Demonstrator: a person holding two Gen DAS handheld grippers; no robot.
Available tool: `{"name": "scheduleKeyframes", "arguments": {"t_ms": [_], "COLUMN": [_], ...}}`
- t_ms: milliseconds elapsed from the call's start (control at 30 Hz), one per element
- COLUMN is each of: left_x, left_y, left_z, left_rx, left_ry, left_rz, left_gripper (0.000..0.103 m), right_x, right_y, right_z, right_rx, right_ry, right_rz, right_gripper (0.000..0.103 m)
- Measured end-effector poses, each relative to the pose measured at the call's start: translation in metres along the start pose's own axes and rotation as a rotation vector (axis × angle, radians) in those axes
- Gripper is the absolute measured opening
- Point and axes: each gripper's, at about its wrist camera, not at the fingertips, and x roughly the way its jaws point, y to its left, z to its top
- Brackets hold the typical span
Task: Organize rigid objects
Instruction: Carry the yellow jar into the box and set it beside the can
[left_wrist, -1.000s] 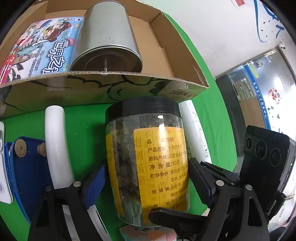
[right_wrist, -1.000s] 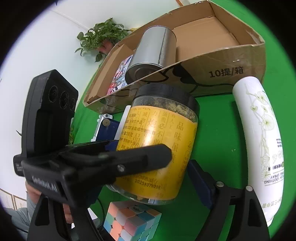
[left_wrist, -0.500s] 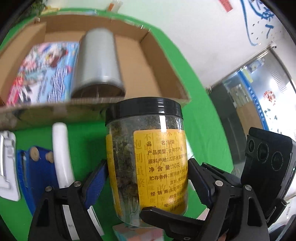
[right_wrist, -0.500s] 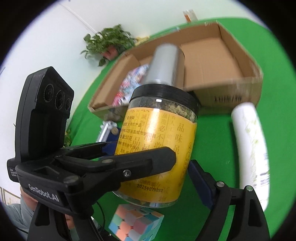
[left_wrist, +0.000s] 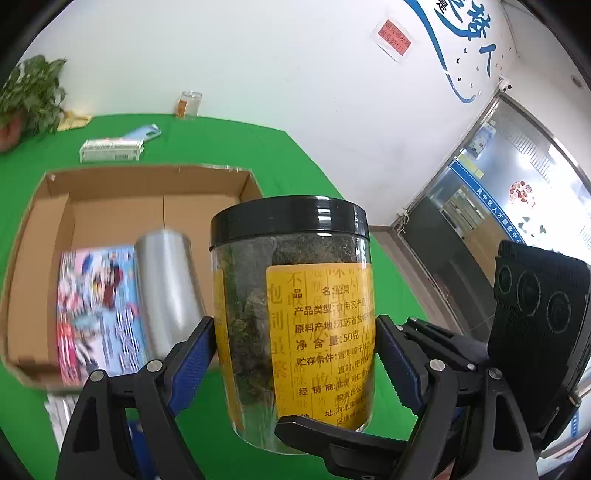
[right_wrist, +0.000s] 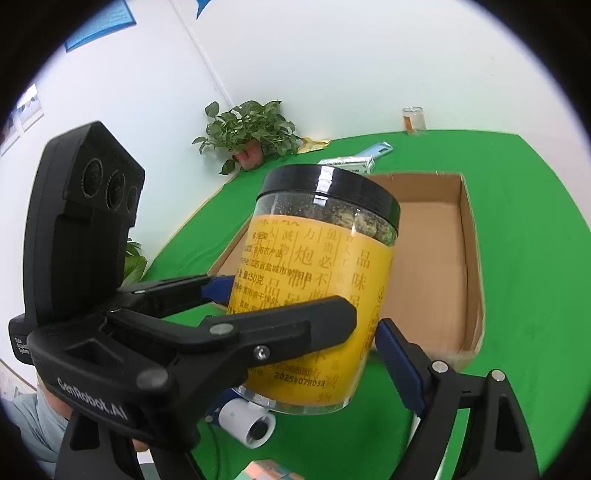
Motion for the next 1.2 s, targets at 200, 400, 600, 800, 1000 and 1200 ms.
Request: {"name": "scheduleKeyframes", "arguments": {"t_ms": [200,400,600,800,1000,1200], "left_x": [0.0,0.01,0.052,0.105,0.145,0.144], "left_y": [0.002,0.007,0.024,0.046,0.058,0.061], "left_z": [0.049,0.075,0.067,0.045,0.034,0.049], "left_rx": [-0.015,-0.029,-0.063,-0.117,-0.137,-0.123], "left_ry": [0.029,0.057,0.125,0.213,0.291,0.229], "left_rz": [0.001,-0.003,0.024,0.031,0.057,0.081], "left_gripper": [0.083,0.083,0.083,0.083,0.083,0.083], "right_x": [0.01,0.018,0.037,0.066,0.087,0.105], "right_y": [-0.015,-0.023,-0.046,-0.073,-0.091,-0.102], "right_z": [0.04,0.052,0.041,0.022,0.006,-0.005], "right_rx": [0.003,-0.001,0.053,0.115,0.138,0.144], "right_ry": [0.048,0.078,0.129,0.202,0.28,0.343], "right_rz": [-0.001,-0.012,-0.015,-0.022,-0.036,-0.061], "right_gripper": [0.085,0.085,0.084,0.082,0.081,0.08]}}
